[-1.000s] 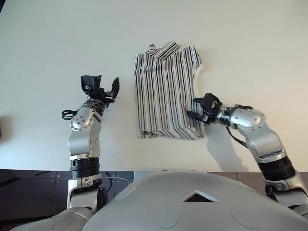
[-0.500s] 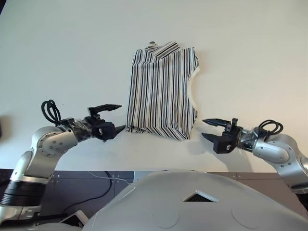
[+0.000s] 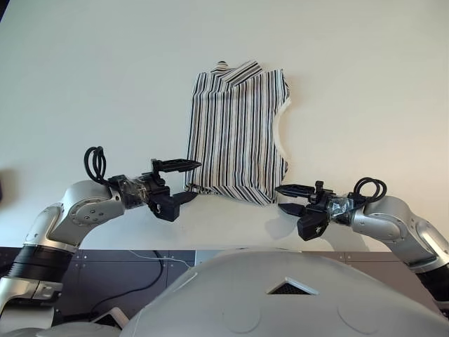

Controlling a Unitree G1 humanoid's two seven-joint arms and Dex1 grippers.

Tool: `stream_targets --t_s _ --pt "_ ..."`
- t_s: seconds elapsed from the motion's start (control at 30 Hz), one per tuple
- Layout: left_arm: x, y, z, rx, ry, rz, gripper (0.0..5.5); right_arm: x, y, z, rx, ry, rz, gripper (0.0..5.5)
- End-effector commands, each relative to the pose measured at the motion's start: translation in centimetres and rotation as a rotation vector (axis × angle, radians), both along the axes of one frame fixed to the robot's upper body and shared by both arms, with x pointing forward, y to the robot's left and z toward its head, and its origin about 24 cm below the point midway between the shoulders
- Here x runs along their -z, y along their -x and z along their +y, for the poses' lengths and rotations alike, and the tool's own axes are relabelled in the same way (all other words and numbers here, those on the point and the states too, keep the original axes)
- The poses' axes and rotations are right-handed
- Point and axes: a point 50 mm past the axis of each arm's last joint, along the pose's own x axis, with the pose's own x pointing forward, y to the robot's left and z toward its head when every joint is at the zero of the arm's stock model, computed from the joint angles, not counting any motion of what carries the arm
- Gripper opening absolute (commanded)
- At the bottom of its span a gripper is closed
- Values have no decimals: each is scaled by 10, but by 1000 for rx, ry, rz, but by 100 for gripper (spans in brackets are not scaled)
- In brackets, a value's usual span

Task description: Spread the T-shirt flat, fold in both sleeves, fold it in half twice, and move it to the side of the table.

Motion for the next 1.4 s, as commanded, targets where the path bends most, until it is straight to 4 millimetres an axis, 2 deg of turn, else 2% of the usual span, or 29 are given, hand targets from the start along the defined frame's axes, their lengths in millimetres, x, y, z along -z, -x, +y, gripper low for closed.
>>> stream_targets --t_s 0.03,0.27,0.37,0.43,0.5,0.57,0.67,0.77,0.83,0.9,0.97,1.1,1.4 --pt "25 6 17 25 -170 111 446 9 -6 14 41 -14 23 252" --pt "23 9 27 13 -160 139 446 17 -10 13 130 7 -28 252" --pt "17 22 44 14 -218 214 446 18 -9 15 146 2 -38 252" --pt "13 19 58 8 -267 208 446 20 -7 16 161 -3 -41 252" --pt "11 8 64 -3 -296 173 446 21 -5 19 161 -10 -41 252" --pt "15 -2 58 17 -297 140 446 21 -6 21 153 -18 -42 252" --pt "30 -9 34 62 -234 107 446 19 -11 22 127 -22 -47 252" --pt "36 7 13 112 -137 151 446 19 -16 19 108 -12 -56 252" --pt "36 21 10 148 -116 190 446 19 -19 18 108 -9 -64 252" --pt "36 25 12 157 -125 206 446 19 -20 18 113 -12 -69 252" --pt "39 20 18 145 -152 205 419 20 -21 20 115 -22 -72 252" --pt "43 14 24 129 -158 192 341 18 -23 17 89 -25 -76 182" --pt "44 35 16 160 -43 103 189 15 -22 6 97 -45 -67 26"
